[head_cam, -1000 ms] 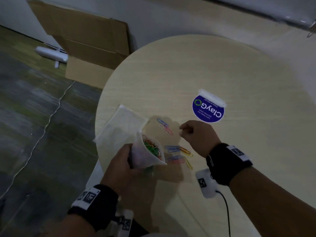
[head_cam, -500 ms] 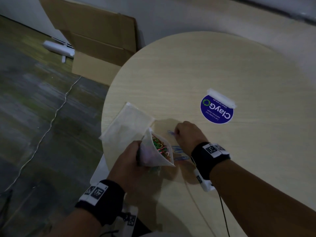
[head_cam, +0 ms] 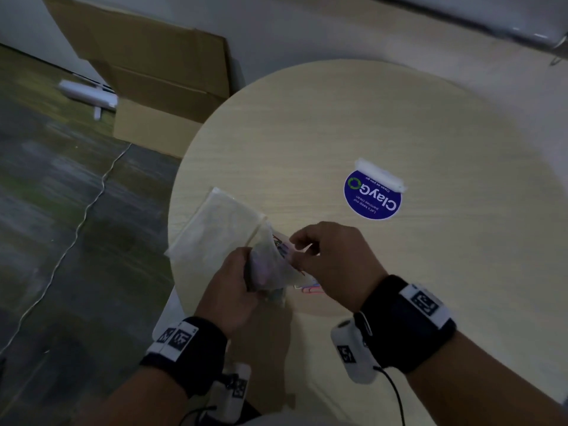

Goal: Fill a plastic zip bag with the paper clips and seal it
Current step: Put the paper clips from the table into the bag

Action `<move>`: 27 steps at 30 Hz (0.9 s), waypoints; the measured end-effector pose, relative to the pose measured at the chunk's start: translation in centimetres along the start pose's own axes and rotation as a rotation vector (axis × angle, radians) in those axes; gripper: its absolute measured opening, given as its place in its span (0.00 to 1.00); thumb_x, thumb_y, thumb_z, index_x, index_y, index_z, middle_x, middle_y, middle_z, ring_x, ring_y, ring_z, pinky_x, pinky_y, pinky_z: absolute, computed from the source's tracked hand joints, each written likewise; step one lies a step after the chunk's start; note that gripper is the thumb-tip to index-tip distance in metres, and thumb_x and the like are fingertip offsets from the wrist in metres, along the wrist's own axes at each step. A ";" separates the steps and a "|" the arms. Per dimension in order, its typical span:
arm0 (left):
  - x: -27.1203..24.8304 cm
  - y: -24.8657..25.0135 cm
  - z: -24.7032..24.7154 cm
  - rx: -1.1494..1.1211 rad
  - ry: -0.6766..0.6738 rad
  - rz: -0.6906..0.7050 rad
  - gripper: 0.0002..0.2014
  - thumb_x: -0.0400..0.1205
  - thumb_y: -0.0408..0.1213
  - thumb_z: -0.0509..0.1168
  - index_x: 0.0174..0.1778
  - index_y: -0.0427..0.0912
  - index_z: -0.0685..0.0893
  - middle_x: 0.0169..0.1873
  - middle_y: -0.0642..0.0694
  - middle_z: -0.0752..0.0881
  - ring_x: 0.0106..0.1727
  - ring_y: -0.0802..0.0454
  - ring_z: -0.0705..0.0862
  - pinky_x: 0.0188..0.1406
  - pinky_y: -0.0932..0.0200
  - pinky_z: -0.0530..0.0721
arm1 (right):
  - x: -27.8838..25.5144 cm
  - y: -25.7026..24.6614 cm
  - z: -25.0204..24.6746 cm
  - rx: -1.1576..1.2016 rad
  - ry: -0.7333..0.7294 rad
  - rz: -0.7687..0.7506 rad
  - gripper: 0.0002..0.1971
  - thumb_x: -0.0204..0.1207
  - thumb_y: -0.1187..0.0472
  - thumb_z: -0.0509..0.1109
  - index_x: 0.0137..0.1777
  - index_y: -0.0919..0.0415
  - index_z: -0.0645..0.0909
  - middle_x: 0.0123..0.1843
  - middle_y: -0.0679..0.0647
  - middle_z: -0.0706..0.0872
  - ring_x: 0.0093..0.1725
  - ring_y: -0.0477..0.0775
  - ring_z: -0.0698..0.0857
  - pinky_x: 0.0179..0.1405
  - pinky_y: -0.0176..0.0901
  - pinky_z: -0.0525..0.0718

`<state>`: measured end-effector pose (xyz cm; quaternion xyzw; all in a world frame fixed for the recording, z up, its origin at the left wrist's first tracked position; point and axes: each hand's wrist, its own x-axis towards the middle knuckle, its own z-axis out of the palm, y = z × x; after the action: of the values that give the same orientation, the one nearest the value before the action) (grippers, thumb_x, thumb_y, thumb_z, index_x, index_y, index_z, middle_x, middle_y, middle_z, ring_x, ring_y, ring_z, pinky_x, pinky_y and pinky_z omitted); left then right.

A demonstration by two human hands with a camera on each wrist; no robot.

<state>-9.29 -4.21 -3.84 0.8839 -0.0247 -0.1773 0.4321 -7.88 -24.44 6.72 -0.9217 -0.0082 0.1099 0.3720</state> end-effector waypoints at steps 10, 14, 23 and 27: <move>-0.7 -1.2 -1.4 -0.109 0.012 -0.002 0.30 0.67 0.33 0.83 0.55 0.64 0.76 0.52 0.57 0.88 0.51 0.60 0.88 0.48 0.52 0.89 | -1.0 8.8 1.9 -0.259 -0.127 0.278 0.45 0.60 0.34 0.76 0.75 0.56 0.70 0.69 0.55 0.73 0.66 0.60 0.74 0.67 0.49 0.74; -0.9 -1.1 -1.5 -0.120 0.016 -0.004 0.30 0.68 0.32 0.83 0.54 0.66 0.77 0.52 0.60 0.88 0.50 0.67 0.87 0.47 0.60 0.88 | -2.0 8.7 4.4 -0.402 -0.162 0.108 0.34 0.63 0.38 0.73 0.68 0.56 0.78 0.64 0.58 0.77 0.59 0.65 0.74 0.61 0.57 0.80; -1.1 -0.5 -1.3 -0.131 0.021 -0.027 0.27 0.67 0.31 0.83 0.54 0.58 0.78 0.50 0.60 0.88 0.49 0.69 0.87 0.42 0.70 0.84 | -2.3 10.4 6.6 -0.434 -0.133 -0.034 0.04 0.75 0.59 0.68 0.46 0.58 0.83 0.46 0.59 0.82 0.47 0.63 0.79 0.45 0.53 0.81; -1.1 -0.5 -1.2 -0.122 0.031 -0.024 0.28 0.67 0.30 0.83 0.55 0.56 0.79 0.50 0.58 0.89 0.48 0.68 0.87 0.42 0.70 0.85 | -1.5 10.5 6.1 -0.409 -0.148 -0.037 0.06 0.76 0.60 0.65 0.49 0.58 0.82 0.46 0.61 0.84 0.49 0.65 0.81 0.46 0.52 0.78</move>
<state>-9.98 -2.77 -3.24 0.8587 0.0036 -0.1700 0.4835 -11.35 -28.05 -4.46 -0.9671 -0.0743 0.1665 0.1776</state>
